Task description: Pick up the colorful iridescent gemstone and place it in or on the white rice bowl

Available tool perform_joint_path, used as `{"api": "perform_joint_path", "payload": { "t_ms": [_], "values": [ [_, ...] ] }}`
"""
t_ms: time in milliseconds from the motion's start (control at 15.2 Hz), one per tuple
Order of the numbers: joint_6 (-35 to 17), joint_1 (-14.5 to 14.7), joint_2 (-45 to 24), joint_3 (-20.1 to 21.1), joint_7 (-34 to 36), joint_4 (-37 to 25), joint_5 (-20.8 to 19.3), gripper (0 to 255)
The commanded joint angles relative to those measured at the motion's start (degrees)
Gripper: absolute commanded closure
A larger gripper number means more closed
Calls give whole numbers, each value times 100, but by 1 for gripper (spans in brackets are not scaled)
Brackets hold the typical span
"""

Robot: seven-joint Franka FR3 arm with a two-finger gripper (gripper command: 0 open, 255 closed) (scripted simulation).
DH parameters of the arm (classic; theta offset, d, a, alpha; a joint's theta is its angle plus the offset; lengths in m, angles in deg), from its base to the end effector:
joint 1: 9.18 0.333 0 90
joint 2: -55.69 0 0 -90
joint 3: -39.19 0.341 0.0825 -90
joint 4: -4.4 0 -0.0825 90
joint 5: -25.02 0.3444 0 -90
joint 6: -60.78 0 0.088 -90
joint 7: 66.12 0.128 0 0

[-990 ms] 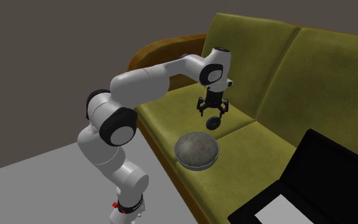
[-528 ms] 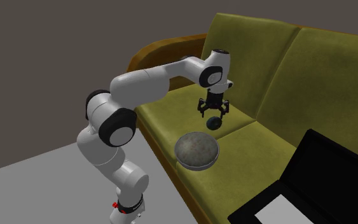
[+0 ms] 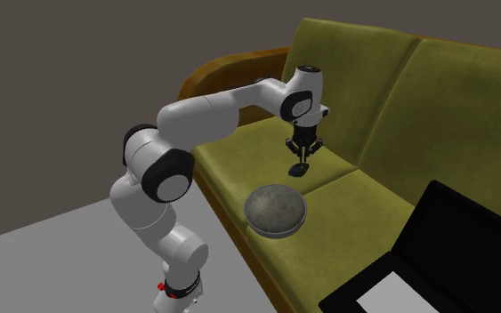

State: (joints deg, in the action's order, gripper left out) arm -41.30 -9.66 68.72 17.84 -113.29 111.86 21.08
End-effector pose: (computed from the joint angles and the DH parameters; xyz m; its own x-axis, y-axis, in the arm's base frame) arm 0.4191 -0.1966 0.6161 0.8923 0.4422 0.0905 0.4364 -0.8964 0.0775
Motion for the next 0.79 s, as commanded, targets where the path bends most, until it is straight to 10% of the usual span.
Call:
{"api": "perform_joint_path", "payload": {
  "t_ms": [0,264,330,396,594,726],
  "values": [
    [684,3,-94,-13,12,-2,14,255],
    [778,-26,128,24,38,114,-62,255],
    [118,-4,42,22,31,-21,-22,255],
    [118,-4,42,22,31,-21,-22,0],
    [2318,-144,-1146,-963,-2130,-1544,1346,0],
    [2428,-227,-1230,-958,-2285,-1563,1425,0]
  ]
}}
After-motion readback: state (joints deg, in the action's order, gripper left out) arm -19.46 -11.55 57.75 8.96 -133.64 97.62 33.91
